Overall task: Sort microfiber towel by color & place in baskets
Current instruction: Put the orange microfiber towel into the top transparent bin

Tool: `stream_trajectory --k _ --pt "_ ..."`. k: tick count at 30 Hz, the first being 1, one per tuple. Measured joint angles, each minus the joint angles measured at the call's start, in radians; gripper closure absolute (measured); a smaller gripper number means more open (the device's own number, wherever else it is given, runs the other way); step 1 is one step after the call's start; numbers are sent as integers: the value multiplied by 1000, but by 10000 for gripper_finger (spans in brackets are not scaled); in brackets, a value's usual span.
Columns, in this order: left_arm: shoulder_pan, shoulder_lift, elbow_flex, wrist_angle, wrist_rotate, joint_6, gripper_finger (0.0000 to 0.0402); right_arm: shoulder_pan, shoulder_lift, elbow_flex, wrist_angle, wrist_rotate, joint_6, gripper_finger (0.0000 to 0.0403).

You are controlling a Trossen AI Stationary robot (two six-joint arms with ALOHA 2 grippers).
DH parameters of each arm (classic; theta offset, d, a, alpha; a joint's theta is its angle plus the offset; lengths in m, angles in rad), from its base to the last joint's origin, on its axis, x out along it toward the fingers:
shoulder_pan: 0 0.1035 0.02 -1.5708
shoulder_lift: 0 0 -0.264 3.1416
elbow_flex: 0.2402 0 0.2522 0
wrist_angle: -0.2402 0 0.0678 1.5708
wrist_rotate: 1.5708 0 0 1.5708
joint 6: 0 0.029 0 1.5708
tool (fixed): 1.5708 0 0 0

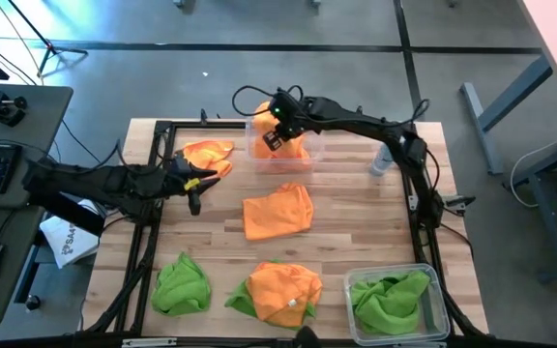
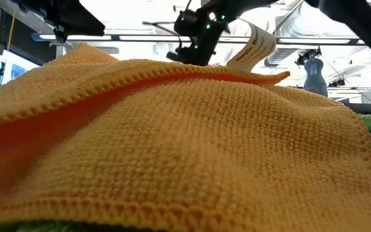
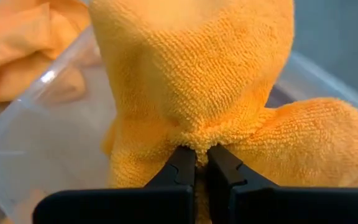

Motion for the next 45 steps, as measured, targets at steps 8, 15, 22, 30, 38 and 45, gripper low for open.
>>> stream_trajectory --k 8,15,22,30,38,45 --pt "89 -40 0 -3 79 132 312 -3 86 12 -27 -25 102 402" --pt "171 -58 0 -18 140 215 312 -16 157 11 -45 -62 226 401" --pt "247 -74 0 -26 210 233 312 -25 219 11 -50 -113 249 385" --pt "281 -73 0 -27 241 229 312 -24 222 50 -51 -127 201 331" --pt "296 -73 0 -27 241 235 312 -24 221 234 -171 -121 151 243" --pt "296 -73 0 -28 239 235 312 -22 143 279 -284 -82 82 196"
